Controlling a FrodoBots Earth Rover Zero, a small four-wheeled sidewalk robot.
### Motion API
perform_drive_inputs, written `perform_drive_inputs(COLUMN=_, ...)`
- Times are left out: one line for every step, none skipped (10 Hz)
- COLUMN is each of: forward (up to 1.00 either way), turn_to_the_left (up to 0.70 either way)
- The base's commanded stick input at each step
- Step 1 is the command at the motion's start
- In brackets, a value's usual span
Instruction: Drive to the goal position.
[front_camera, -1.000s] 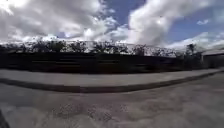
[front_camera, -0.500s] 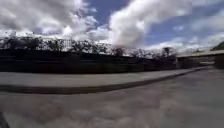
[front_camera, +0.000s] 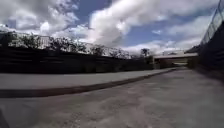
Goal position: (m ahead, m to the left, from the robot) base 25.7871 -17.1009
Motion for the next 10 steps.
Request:
perform_drive_inputs(forward=0.0, turn_to_the_left=-0.45)
perform_drive_inputs(forward=0.0, turn_to_the_left=-0.45)
perform_drive_inputs(forward=0.0, turn_to_the_left=-0.45)
perform_drive_inputs(forward=0.0, turn_to_the_left=-0.45)
perform_drive_inputs(forward=0.0, turn_to_the_left=-0.45)
perform_drive_inputs(forward=0.0, turn_to_the_left=-0.45)
perform_drive_inputs(forward=0.0, turn_to_the_left=-0.45)
perform_drive_inputs(forward=0.0, turn_to_the_left=-0.45)
perform_drive_inputs(forward=0.0, turn_to_the_left=-0.45)
perform_drive_inputs(forward=0.0, turn_to_the_left=-0.45)
